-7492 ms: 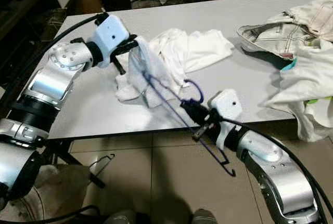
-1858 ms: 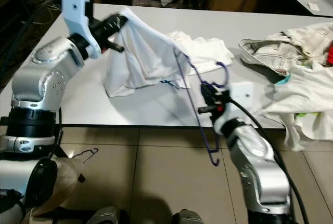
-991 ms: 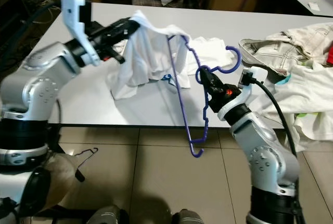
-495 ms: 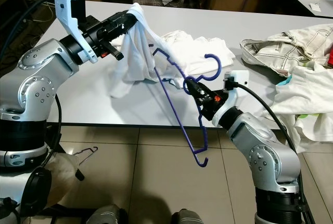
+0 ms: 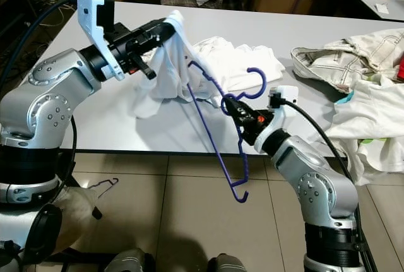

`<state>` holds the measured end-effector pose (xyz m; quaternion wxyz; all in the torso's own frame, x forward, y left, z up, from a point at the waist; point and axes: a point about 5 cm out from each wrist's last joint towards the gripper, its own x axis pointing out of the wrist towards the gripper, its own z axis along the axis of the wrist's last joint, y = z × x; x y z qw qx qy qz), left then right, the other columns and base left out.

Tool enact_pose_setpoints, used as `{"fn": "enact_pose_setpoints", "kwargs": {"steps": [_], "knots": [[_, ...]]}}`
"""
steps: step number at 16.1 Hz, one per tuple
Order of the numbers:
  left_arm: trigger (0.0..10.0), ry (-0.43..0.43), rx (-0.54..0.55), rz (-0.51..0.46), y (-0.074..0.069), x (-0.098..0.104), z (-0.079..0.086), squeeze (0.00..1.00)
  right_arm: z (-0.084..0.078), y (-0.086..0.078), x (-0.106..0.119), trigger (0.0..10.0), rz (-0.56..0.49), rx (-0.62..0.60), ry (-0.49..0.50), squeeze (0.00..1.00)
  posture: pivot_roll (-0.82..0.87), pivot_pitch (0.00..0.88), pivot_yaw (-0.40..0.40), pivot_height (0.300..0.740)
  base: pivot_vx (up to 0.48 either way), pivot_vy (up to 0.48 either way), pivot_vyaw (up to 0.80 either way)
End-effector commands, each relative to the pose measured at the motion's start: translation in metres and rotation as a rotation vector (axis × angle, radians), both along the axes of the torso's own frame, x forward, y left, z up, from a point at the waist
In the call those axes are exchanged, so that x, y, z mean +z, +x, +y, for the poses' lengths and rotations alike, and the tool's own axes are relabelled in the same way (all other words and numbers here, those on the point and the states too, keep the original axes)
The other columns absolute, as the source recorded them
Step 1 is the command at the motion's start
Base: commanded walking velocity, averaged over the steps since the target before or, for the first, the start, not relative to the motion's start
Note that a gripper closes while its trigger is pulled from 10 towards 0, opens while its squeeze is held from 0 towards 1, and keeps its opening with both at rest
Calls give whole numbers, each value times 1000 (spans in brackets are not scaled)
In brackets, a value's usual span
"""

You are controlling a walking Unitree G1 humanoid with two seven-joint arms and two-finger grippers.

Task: Hang hanger

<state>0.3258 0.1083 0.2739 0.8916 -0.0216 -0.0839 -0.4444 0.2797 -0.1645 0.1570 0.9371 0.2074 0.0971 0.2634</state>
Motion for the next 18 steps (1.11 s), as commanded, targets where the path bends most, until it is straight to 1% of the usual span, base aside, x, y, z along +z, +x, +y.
{"fn": "enact_pose_setpoints", "kwargs": {"steps": [1, 3, 6, 8, 10, 11, 12, 13, 14, 15, 17, 18], "knots": [[0, 12, -43, -17, -6, 2, -4, 0, -4, 3, 5, 10000, -21, -33, 0, 0, -44, 0, -39, 740, 0, 0, 0], [0, 27, -67, -3, -8, -3, -6, 0, -10, 5, 8, 10000, -22, -71, 52, 0, -47, 0, -36, 740, 0, 0, 0], [0, 33, -33, -7, -5, -3, -3, 0, -13, 6, 10, 10000, -28, -87, 103, 0, -47, 0, -37, 740, 0, 0, 0], [0, 50, 15, 8, 0, -6, 1, 0, -12, 5, 13, 10000, -37, -81, 120, 0, -49, 0, -35, 740, 0, 0, 0], [0, 58, 59, 24, 4, -10, 5, 0, -13, 8, 16, 10000, -50, -127, 151, 0, -50, 0, -35, 740, 0, 0, 0], [0, 75, 83, 26, 6, -13, 6, 0, -15, 11, 18, 10000, -50, -154, 179, 0, -51, 0, -35, 740, 0, 0, 0], [0, 123, 131, 21, 9, -18, 8, 0, -15, 14, 21, 10000, -51, -181, 235, 0, -53, 0, -35, 740, 0, 0, 0], [0, 125, 132, 19, 10, -19, 8, 0, -15, 17, 23, 10000, -50, -199, 273, 0, -55, 0, -34, 740, 0, 0, 0], [0, 107, 103, 16, 8, -18, 4, 0, -17, 22, 25, 10000, -46, -248, 325, 0, -57, 0, -34, 740, 0, 0, 0], [0, 109, 86, 15, 6, -17, 2, 0, -19, 25, 26, 10000, -42, -274, 353, 0, -57, 0, -34, 740, 0, 0, 0], [0, 149, 54, 29, 4, -22, 1, 0, -19, 32, 29, 10000, -34, -288, 414, 0, -66, 0, -28, 740, 0, 0, 0], [0, 188, 41, 50, 3, -29, 3, 0, -14, 38, 32, 10000, -26, -264, 431, 0, -70, 0, -23, 740, 0, 0, 0]]}}
